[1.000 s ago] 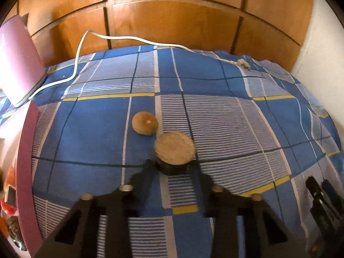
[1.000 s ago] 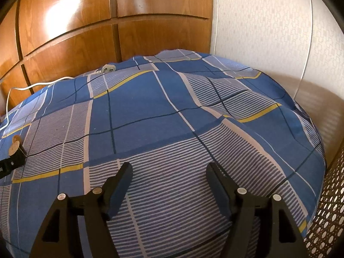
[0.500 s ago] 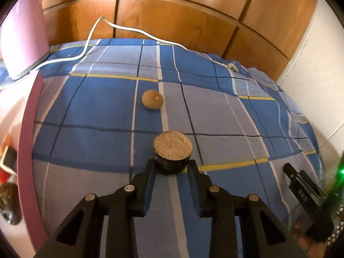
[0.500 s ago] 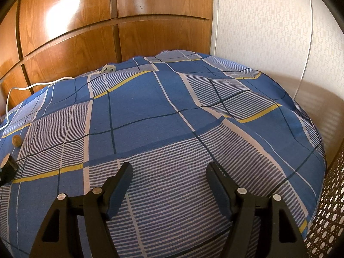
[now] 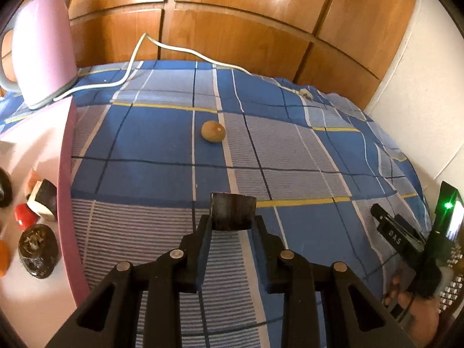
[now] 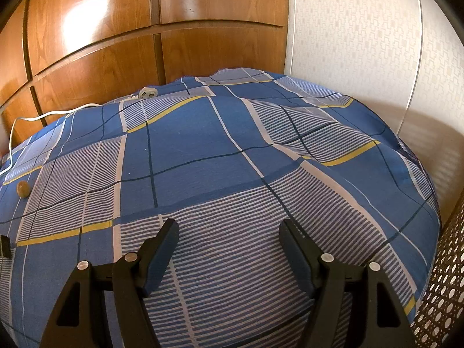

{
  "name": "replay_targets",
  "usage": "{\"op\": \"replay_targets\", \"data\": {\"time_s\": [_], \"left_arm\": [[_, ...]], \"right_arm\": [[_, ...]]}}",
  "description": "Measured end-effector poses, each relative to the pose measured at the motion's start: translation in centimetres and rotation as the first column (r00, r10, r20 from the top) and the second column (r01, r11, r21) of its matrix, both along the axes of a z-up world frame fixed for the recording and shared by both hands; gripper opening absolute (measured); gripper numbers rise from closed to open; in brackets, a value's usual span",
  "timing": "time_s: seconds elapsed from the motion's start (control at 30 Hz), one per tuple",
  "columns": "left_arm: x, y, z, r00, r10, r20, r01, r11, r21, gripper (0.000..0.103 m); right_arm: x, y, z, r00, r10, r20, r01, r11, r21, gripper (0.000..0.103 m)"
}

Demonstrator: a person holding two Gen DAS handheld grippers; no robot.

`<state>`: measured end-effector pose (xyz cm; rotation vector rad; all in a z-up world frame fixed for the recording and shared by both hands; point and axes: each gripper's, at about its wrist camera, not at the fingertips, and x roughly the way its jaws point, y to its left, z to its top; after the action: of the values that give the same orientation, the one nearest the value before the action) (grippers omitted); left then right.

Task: Organize fruits
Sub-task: 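Carry the wooden disc over the tray and open the left gripper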

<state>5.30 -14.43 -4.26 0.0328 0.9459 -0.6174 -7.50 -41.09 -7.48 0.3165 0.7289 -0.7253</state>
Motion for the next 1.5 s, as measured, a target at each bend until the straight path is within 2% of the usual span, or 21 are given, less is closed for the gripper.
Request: {"op": "replay_targets", "data": {"time_s": [0.03, 0.1, 0.13, 0.17, 0.33, 0.47, 0.5, 0.53, 0.57, 0.6, 0.67, 0.77, 0.9, 1.0, 1.13, 1.27, 1.5], "left_arm": [[0.1, 0.2, 0.0, 1.0, 0.004, -0.011, -0.005, 1.0, -0.009, 0.029], [0.2, 0.5, -0.3, 0.999, 0.011, -0.039, -0.011, 1.0, -0.014, 0.04], [0.2, 0.6, -0.4, 0.999, 0.021, -0.043, -0.022, 1.0, -0.014, 0.054], [0.2, 0.8, -0.3, 0.999, 0.033, -0.042, -0.033, 0.999, -0.016, 0.063], [0.4, 0.1, -0.1, 1.0, 0.012, -0.018, -0.012, 1.0, 0.008, 0.07], [0.5, -1.0, -0.9, 1.0, -0.025, -0.01, 0.026, 0.997, 0.071, 0.068], [0.4, -1.2, -1.2, 0.999, -0.032, -0.013, 0.033, 0.995, 0.09, 0.064], [0.3, -1.3, -1.3, 0.999, -0.032, -0.002, 0.032, 0.994, 0.107, 0.053], [0.2, -1.3, -1.2, 0.999, -0.039, 0.008, 0.038, 0.994, 0.105, 0.043], [0.1, -1.3, -1.1, 0.999, -0.053, -0.004, 0.053, 0.995, 0.083, 0.039], [-0.1, -1.3, -1.0, 0.999, -0.038, 0.013, 0.036, 0.995, 0.095, 0.039], [-0.5, -0.5, -0.3, 1.0, -0.004, 0.016, 0.003, 0.998, 0.066, 0.039], [-0.9, 1.4, 2.1, 0.996, 0.059, 0.067, -0.062, 0.997, 0.037, 0.039], [-0.5, 3.9, 4.1, 0.985, 0.14, 0.099, -0.142, 0.99, 0.015, 0.039], [1.0, 8.0, 5.4, 0.96, 0.262, 0.102, -0.264, 0.964, 0.004, 0.039], [2.4, 12.0, 5.3, 0.924, 0.37, 0.1, -0.372, 0.928, 0.004, 0.039], [5.1, 17.0, 4.0, 0.878, 0.474, 0.058, -0.476, 0.879, 0.018, 0.039]], "right_arm": [[0.0, 0.0, 0.0, 1.0, 0.001, -0.001, -0.001, 1.0, 0.0, 0.073], [0.0, 0.0, 0.0, 1.0, 0.004, -0.002, -0.004, 1.0, -0.002, 0.073], [0.0, 0.1, 0.0, 1.0, 0.005, -0.003, -0.005, 1.0, -0.003, 0.073], [0.0, 0.1, 0.0, 1.0, 0.006, -0.004, -0.006, 1.0, -0.004, 0.073], [0.0, 0.1, 0.0, 1.0, 0.007, -0.004, -0.007, 1.0, -0.006, 0.073], [0.0, 0.1, 0.0, 1.0, 0.008, -0.003, -0.008, 1.0, -0.007, 0.073], [0.0, 0.1, 0.0, 1.0, 0.008, -0.002, -0.008, 1.0, -0.007, 0.073], [0.0, 0.1, 0.0, 1.0, 0.008, -0.001, -0.008, 1.0, -0.006, 0.073], [0.0, 0.1, 0.0, 1.0, 0.009, 0.0, -0.009, 1.0, -0.007, 0.073], [0.0, 0.1, 0.0, 1.0, 0.009, 0.0, -0.009, 1.0, -0.007, 0.073], [0.0, 0.1, 0.0, 1.0, 0.009, 0.0, -0.009, 1.0, -0.007, 0.073], [0.0, 0.1, 0.0, 1.0, 0.009, -0.001, -0.009, 1.0, -0.008, 0.073], [0.0, 0.1, 0.0, 1.0, 0.009, -0.001, -0.009, 1.0, -0.01, 0.073], [0.0, 0.1, 0.0, 1.0, 0.009, -0.002, -0.009, 1.0, -0.011, 0.073], [0.0, 0.1, 0.0, 1.0, 0.01, -0.006, -0.01, 1.0, -0.013, 0.073], [0.1, 0.1, 0.0, 1.0, 0.01, -0.01, -0.01, 1.0, -0.012, 0.073], [0.2, 0.1, 0.0, 1.0, 0.01, -0.019, -0.011, 1.0, -0.014, 0.073]]}}
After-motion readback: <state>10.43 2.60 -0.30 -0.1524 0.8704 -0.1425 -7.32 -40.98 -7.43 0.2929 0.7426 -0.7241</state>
